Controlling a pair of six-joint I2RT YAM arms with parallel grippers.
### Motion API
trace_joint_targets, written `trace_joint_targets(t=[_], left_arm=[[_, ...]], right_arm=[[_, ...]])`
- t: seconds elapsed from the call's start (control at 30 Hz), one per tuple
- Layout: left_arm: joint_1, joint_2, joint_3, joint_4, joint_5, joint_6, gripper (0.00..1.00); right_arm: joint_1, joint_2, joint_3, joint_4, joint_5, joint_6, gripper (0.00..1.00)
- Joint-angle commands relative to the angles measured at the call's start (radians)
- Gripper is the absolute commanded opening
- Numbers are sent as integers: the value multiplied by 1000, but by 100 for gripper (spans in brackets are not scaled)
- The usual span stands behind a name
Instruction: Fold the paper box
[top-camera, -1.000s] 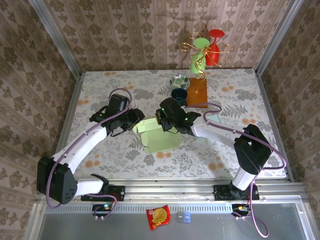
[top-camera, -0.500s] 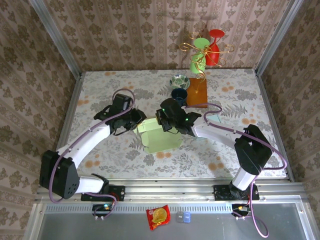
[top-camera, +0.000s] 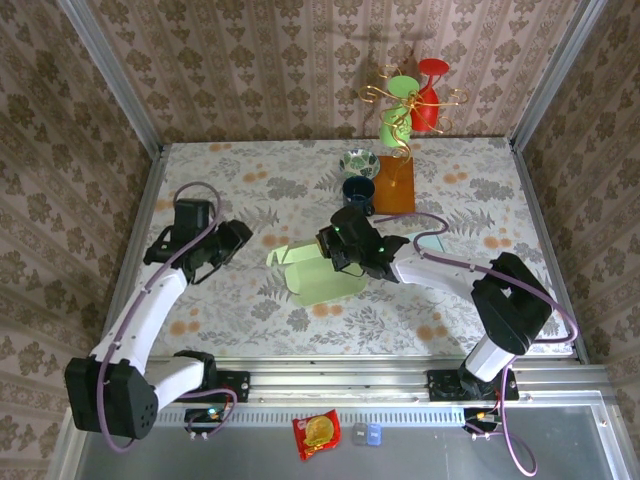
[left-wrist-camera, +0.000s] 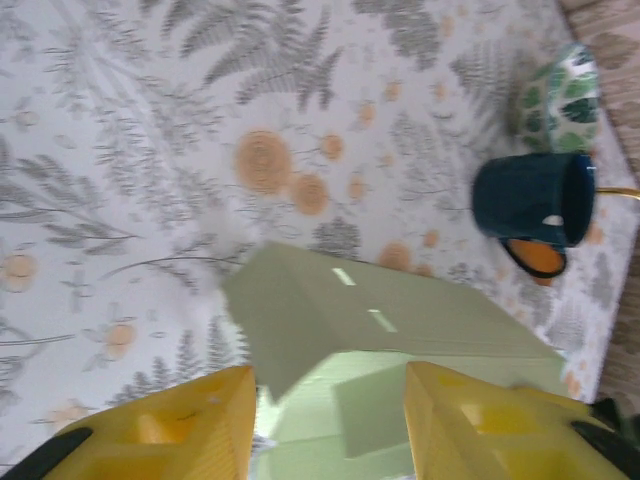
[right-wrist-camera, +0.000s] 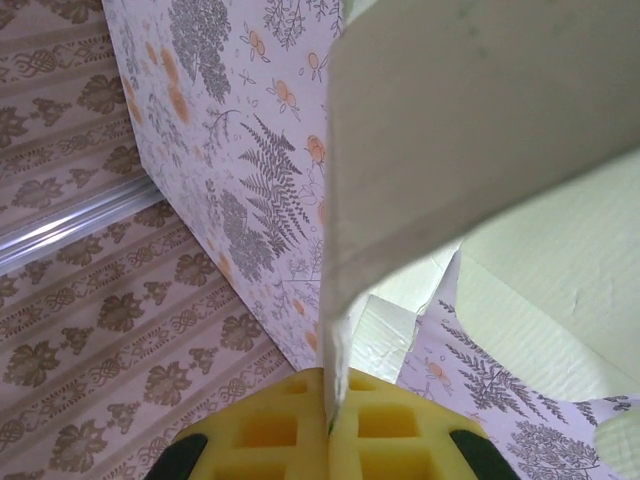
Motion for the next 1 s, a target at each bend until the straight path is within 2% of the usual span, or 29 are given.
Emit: trace_joint_targets(t=[0.0,0.17,0.43,0.57,0.8,0.97], left_arm=[[42,5,-64,-10,57,114,40],[79,17,-122,86,64,163,39],[98,94,-119,162,76,210,42],[107,152,-129,258,105,264,41],[109,293,-140,435,202,421,30],[92,337,-171,526,254,494,30]], right_arm=[[-18,30,-30,68,-19,-55,0],[-48,69,-43,158,-34,-92,0],[-60,107,-25,149,-23,-124,0],[-65,129,-61,278,-6,-141,0],[-70,172,-132,511,-23,-163,0],[-70,199,-166,602,-34,-164,0]])
